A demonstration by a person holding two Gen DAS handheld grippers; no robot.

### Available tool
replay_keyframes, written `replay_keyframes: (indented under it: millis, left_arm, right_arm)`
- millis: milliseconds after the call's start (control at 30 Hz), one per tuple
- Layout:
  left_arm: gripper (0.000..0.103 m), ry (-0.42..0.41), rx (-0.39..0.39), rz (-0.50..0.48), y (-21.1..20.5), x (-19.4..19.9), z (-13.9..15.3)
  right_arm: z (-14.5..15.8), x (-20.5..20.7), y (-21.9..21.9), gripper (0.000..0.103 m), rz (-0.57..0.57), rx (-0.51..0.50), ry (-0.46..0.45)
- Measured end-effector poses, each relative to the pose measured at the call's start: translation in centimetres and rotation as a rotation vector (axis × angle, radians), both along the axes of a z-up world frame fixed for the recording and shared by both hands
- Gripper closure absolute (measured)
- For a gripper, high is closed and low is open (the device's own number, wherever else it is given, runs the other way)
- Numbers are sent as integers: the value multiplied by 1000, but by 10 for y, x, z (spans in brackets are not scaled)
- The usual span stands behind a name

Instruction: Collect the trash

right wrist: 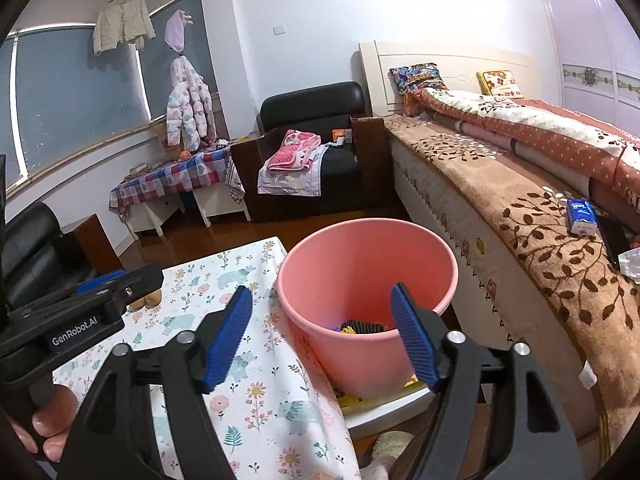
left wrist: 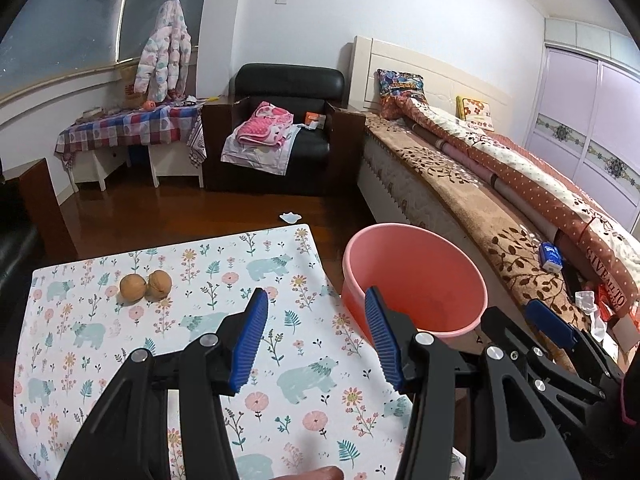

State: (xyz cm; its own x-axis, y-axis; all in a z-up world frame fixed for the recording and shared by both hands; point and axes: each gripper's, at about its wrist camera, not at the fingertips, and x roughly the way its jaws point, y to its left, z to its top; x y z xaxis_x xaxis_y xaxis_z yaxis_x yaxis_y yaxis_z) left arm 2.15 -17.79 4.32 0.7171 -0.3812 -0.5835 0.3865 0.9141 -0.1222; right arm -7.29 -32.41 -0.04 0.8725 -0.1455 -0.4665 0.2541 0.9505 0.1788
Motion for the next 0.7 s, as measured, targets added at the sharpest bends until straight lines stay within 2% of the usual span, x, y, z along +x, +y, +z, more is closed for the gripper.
replay_keyframes:
  millis: [700]
  left_arm:
    - [53, -2, -21, 25, 16, -2, -3]
  right_arm:
    - [0, -3, 15, 29, 16, -25, -4]
